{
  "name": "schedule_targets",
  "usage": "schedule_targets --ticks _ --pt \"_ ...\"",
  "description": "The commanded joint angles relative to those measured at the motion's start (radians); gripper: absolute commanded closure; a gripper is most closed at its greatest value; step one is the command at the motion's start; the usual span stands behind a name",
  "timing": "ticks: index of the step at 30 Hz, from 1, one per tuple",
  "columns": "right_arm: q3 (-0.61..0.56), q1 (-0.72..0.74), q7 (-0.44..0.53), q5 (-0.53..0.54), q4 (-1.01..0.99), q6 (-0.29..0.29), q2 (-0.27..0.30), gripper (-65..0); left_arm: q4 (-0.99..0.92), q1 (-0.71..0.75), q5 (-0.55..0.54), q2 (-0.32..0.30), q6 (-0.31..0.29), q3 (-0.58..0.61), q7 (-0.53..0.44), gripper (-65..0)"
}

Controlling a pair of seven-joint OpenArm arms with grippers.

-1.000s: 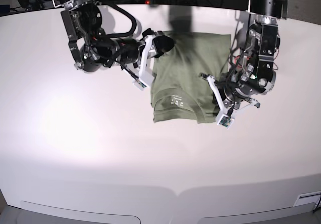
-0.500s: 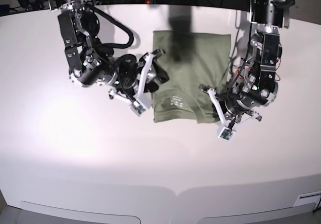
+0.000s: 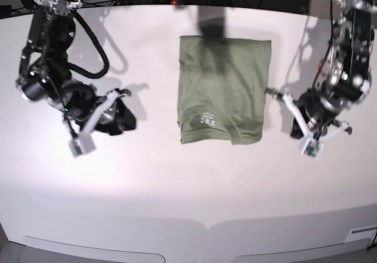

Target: Fold the T-shirt properly

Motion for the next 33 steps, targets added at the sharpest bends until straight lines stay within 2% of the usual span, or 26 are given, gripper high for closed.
schedule_targets --ticks 1,6,10,15,20,22,24,26,28,30,33 --pt "0.038 -0.023 0.004 0.035 0.038 0.004 0.014 -20.4 0.039 0.026 0.003 -0.013 0.006 -0.032 -0.019 0.0" --pt "0.23 -0.227 -0.027 0.093 0.121 0.004 0.044 -20.4 0.134 0.243 -0.002 -0.013 0.008 -0.187 -0.019 0.0" --pt "0.375 -0.401 -0.134 0.24 0.169 0.004 0.044 -20.4 0.209 0.429 -0.036 -0.013 -0.005 -0.295 -0.008 0.0" --pt "0.512 -0.635 -0.204 0.322 0.23 0.004 0.043 -20.4 0.297 0.664 -0.034 -0.006 -0.026 -0.378 0.023 0.0" --pt "0.55 -0.888 -0.269 0.423 0.249 0.004 0.043 -20.4 0.319 0.865 -0.033 0.057 -0.027 -0.436 0.034 0.0" --pt "0.54 -0.974 -0.266 0.438 0.249 0.004 0.04 -20.4 0.319 0.937 -0.023 0.096 -0.043 -0.435 0.032 0.0" --pt "0.51 -1.041 -0.219 0.435 0.235 0.004 0.041 -20.4 0.306 0.995 -0.028 0.119 -0.069 -0.431 0.013 0.0" --pt "0.451 -1.079 -0.146 0.374 0.188 0.004 0.043 -20.4 0.254 1.029 -0.021 0.117 -0.072 -0.408 -0.027 0.0" --pt "0.357 -1.078 -0.056 0.25 0.108 0.004 0.062 -20.4 0.141 1.018 0.019 0.117 -0.078 -0.376 -0.076 0.0" --pt "0.234 -1.069 0.082 0.111 -0.013 0.004 0.101 -20.4 -0.035 0.966 0.063 0.118 -0.111 -0.335 -0.134 0.0" --pt "0.027 -0.998 0.281 -0.132 -0.251 0.004 0.183 -20.4 -0.397 0.819 0.108 0.126 -0.158 -0.266 -0.245 0.0"
